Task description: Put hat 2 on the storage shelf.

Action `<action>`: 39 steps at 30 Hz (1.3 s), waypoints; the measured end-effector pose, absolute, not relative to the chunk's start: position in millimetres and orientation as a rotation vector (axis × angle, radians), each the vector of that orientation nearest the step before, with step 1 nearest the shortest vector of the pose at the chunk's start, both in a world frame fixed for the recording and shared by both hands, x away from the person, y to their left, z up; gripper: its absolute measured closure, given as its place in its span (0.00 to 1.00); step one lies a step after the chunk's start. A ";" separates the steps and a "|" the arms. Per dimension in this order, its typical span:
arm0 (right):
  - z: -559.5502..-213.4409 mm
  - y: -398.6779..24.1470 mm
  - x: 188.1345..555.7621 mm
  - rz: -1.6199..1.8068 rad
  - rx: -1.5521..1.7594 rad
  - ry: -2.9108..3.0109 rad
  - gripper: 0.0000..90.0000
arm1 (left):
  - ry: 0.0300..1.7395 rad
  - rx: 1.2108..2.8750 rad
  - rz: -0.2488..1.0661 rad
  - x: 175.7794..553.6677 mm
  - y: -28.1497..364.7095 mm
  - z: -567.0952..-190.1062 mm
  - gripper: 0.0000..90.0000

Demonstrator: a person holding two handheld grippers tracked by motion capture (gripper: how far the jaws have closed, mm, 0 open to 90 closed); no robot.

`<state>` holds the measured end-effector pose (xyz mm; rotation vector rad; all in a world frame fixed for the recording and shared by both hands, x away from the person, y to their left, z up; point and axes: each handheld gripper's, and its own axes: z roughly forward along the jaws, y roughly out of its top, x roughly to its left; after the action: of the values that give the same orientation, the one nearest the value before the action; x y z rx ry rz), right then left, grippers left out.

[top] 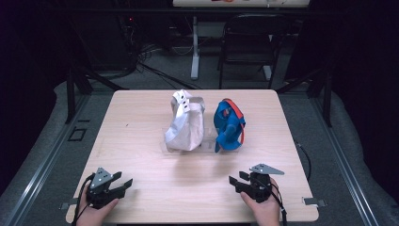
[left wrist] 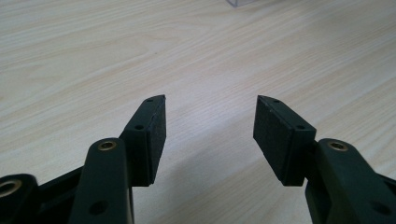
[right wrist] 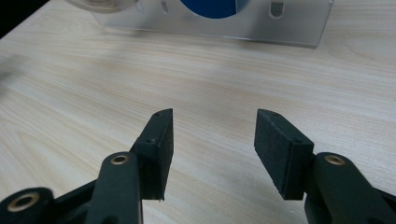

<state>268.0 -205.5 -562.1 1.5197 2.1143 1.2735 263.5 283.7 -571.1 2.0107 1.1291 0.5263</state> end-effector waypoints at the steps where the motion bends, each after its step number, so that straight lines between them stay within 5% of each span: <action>1: -562.7 -205.1 268.5 1.258 1.521 2.113 0.52 | 1.127 2.007 0.525 263.4 282.7 -571.4 0.49; 39: -558.5 -212.0 276.4 1.146 1.545 2.113 0.59 | 1.100 2.052 0.512 265.5 269.8 -572.3 0.51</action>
<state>276.4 -212.0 -558.5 1.5452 2.1130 1.1457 265.5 269.8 -572.3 2.0518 1.0999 0.5117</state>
